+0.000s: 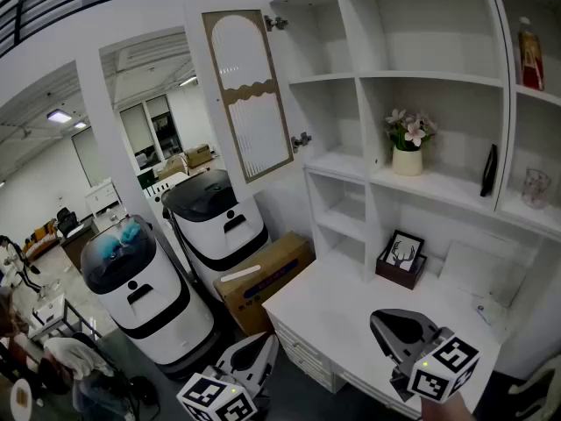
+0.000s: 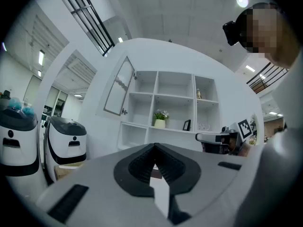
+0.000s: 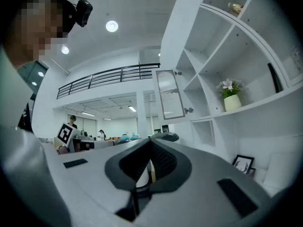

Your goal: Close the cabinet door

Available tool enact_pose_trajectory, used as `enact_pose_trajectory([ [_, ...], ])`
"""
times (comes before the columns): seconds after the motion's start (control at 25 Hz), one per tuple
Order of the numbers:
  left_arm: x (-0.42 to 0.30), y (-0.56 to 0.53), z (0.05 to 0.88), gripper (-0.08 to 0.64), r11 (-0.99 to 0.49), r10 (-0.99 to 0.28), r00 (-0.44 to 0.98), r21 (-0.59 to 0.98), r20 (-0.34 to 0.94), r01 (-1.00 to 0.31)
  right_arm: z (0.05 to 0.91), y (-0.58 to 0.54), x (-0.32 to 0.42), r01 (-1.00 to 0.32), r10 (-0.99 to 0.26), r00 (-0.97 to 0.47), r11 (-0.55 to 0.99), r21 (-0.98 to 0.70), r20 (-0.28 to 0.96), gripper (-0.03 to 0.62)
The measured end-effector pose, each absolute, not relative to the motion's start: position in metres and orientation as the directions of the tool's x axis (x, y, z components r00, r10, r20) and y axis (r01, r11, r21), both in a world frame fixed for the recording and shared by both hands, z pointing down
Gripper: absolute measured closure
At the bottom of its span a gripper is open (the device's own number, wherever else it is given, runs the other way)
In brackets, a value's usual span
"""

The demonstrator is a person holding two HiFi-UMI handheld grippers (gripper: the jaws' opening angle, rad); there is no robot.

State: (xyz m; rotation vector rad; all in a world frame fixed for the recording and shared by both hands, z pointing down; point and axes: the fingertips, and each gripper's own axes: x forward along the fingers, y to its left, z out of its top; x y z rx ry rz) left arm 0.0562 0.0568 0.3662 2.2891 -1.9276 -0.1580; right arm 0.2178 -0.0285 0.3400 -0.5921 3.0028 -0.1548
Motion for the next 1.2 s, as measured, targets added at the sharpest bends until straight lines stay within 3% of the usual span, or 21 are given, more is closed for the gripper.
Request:
enact_pose_trajectory([
  [1.2,0.030,0.047,0.367,0.555,-0.163,-0.985,0.171,0.186,0.029,-0.969,0.336,-0.040,0.191,-0.360,-0.370,-0.927,0.923,-0.139,-0.059,0.588],
])
